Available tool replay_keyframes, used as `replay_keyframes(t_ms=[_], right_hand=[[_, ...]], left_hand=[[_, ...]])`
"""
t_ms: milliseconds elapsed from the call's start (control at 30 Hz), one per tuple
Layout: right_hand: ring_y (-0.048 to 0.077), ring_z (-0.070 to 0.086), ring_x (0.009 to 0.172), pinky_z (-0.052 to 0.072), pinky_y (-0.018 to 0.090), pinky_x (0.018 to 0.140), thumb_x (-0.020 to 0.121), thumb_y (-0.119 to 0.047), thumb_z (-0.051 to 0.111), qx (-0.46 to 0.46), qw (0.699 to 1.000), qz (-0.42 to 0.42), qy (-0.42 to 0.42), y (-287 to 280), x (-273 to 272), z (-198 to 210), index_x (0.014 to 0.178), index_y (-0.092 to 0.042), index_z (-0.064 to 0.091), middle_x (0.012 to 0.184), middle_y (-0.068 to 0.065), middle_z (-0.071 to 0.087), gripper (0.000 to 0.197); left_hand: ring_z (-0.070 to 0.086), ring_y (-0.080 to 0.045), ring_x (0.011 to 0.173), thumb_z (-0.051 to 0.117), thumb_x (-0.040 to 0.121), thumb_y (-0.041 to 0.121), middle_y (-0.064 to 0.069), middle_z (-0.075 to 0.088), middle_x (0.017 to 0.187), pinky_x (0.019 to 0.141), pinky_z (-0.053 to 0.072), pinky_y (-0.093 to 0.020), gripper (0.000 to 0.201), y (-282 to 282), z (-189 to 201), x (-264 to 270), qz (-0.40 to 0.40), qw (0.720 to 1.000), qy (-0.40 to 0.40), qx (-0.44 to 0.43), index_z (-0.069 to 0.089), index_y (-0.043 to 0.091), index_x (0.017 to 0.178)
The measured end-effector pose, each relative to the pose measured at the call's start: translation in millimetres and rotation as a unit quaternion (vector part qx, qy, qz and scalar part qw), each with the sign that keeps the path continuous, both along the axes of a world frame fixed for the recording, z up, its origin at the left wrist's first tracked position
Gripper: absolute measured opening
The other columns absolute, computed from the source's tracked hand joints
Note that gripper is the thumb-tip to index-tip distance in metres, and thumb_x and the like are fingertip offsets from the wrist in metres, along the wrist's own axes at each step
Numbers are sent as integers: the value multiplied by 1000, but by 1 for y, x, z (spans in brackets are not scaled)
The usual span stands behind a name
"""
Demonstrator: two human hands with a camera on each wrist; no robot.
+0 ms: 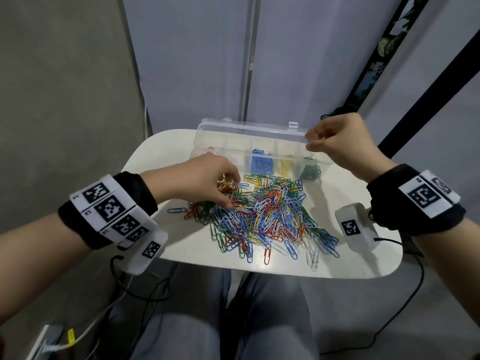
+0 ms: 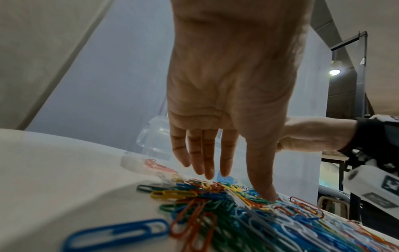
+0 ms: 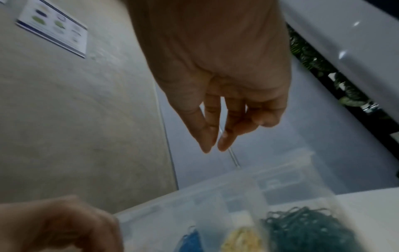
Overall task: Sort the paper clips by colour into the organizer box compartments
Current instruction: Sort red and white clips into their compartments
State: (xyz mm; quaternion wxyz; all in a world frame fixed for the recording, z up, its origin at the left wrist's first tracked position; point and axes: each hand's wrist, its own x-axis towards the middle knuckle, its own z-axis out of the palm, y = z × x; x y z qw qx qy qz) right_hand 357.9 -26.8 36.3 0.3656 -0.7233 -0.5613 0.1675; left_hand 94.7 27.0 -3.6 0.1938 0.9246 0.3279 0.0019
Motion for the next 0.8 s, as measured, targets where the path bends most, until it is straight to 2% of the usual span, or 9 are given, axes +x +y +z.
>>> replay_keyframes(t_ms=[100, 167, 233, 333, 400, 467, 600, 667, 800], right_hand=[[12, 48, 59, 40, 24, 58, 74, -1, 75, -43, 994, 96, -33, -11, -23, 1, 80, -10, 74, 67, 8, 63, 11], [14, 51, 62, 44, 26, 63, 75, -1, 75, -57, 988, 131, -63, -15, -35, -1, 78, -13, 74, 72, 16, 68, 12], [13, 52, 62, 45, 23, 61, 75, 1, 75, -69, 984, 154, -61, -16, -43, -3, 76, -12, 72, 77, 19, 70, 14], [5, 54, 57, 45, 13, 57, 75, 0, 77, -78, 982, 158, -62, -17, -48, -6, 72, -15, 68, 74, 10, 70, 18], [-1, 52, 53, 43, 9, 56, 76, 0, 76, -81, 983, 156, -58, -18, -50, -9, 76, -14, 70, 68, 2, 66, 15], [-1, 52, 53, 44, 12, 57, 77, 0, 75, -82, 983, 157, -55, -17, -51, -14, 78, -13, 72, 67, 1, 66, 13], [9, 53, 60, 46, 24, 62, 73, -3, 79, -92, 980, 166, -56, -16, -55, -22, 72, -18, 71, 71, 9, 69, 16], [10, 53, 59, 45, 24, 61, 72, -7, 81, -114, 977, 172, -56, -15, -62, -25, 80, -14, 74, 70, 5, 67, 13], [8, 52, 58, 40, 18, 54, 74, -22, 82, -172, 960, 200, -93, -8, -80, -34, 95, -14, 72, 71, -3, 63, 24]], left_hand=[[53, -11, 94, 83, 68, 43, 7, 59, 105, 79, 42, -26, 62, 0, 0, -5, 3, 1000, 10, -23, 62, 23, 123], [51, -12, 94, 83, 67, 45, 7, 55, 103, 77, 40, -26, 64, -1, -2, -4, -8, 999, 32, -17, 60, 25, 123], [49, -13, 92, 83, 68, 46, 8, 49, 99, 74, 35, -25, 63, -3, -4, -1, -24, 999, 42, -3, 61, 25, 123], [45, -11, 85, 83, 71, 40, 9, 46, 92, 69, 30, -24, 56, -5, -5, 7, -30, 999, 35, 5, 63, 23, 120], [45, -10, 84, 82, 73, 36, 10, 48, 90, 70, 33, -25, 48, -5, -6, 11, -30, 999, 26, 11, 66, 23, 117], [47, -10, 84, 82, 74, 32, 9, 52, 90, 73, 39, -26, 42, -5, -7, 15, -28, 999, 18, 11, 67, 23, 113], [48, -9, 78, 83, 73, 27, 7, 56, 86, 72, 42, -28, 37, -2, -7, 17, -20, 1000, 5, 2, 69, 21, 107], [47, -9, 78, 83, 73, 26, 9, 53, 85, 70, 37, -24, 37, 0, -8, 17, -14, 1000, -1, 0, 69, 21, 107], [48, -5, 72, 84, 71, 26, 12, 53, 81, 62, 33, -20, 41, 2, -10, 13, -4, 1000, -8, -7, 69, 18, 108]])
